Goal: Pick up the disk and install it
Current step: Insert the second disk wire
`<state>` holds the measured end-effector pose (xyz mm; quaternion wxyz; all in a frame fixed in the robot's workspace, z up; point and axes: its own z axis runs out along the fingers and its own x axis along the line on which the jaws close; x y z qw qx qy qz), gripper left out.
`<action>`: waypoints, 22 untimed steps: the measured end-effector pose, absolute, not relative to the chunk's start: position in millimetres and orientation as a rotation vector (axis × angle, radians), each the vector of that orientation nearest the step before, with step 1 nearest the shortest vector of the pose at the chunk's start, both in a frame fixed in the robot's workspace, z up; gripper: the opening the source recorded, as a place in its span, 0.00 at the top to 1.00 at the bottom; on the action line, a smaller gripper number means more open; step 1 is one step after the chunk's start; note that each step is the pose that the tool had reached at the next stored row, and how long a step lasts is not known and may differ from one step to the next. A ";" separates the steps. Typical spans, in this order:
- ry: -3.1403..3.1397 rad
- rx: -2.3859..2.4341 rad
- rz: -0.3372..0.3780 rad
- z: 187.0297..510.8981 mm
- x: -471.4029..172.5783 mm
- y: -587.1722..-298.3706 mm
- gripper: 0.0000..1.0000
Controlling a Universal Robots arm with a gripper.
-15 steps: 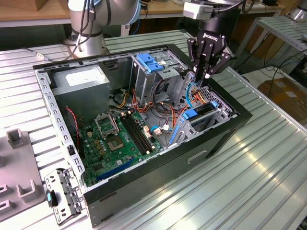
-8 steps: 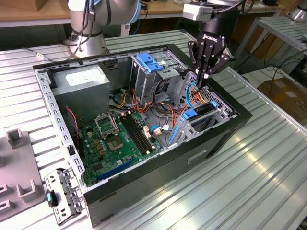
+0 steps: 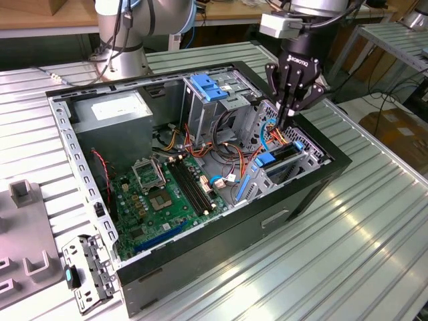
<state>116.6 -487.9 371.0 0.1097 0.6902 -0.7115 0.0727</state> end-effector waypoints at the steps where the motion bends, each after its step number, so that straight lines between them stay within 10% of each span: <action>1: -2.091 2.033 0.213 370.6 116.2 -489.0 0.84; 22: -2.101 2.096 0.201 365.7 105.1 -500.4 0.84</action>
